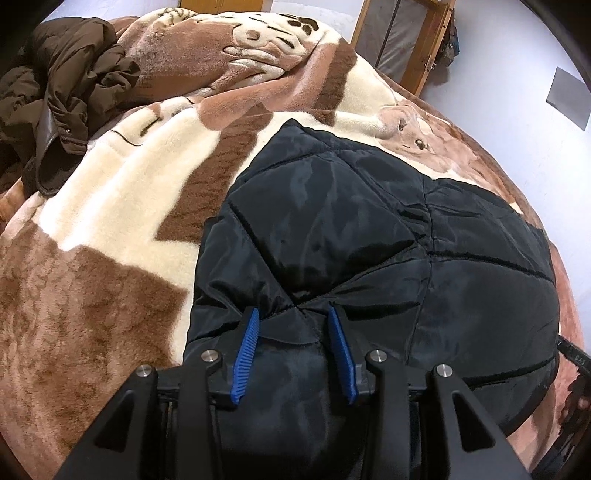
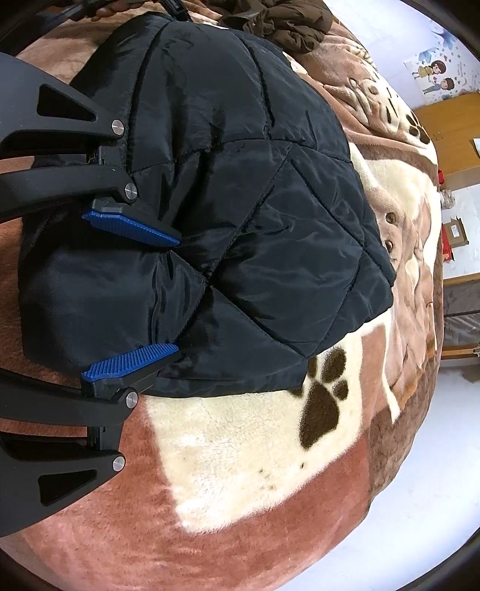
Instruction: Fold large clothes
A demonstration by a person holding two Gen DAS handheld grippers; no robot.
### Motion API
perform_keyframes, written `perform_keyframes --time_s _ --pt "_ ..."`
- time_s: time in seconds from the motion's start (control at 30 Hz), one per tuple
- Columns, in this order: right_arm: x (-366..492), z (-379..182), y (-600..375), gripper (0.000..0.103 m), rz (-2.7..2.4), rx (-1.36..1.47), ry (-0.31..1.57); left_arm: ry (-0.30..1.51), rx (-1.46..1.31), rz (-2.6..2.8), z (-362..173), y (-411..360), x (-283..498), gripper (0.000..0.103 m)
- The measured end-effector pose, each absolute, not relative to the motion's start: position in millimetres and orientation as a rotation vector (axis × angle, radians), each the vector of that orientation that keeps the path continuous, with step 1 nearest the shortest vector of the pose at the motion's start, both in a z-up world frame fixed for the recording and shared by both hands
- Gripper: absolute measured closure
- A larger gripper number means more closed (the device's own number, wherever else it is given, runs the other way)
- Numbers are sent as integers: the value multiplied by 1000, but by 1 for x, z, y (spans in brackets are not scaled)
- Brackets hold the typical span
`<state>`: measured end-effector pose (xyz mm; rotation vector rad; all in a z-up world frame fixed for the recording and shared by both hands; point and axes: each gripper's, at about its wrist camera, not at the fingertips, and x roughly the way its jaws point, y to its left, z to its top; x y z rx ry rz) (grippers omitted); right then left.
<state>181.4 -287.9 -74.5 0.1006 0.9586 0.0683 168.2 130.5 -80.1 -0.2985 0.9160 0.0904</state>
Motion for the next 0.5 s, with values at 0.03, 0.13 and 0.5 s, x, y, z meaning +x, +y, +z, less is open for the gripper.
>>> perform_keyframes --time_s 0.03,0.13,0.5 --pt "178 -67 -288 48 61 102 939 924 -292 91 -77 131 168 62" --pt "170 -46 -293 48 73 126 867 910 -320 89 -63 138 167 62" --pt "246 -26 -292 48 98 115 860 880 -258 72 -51 156 236 62"
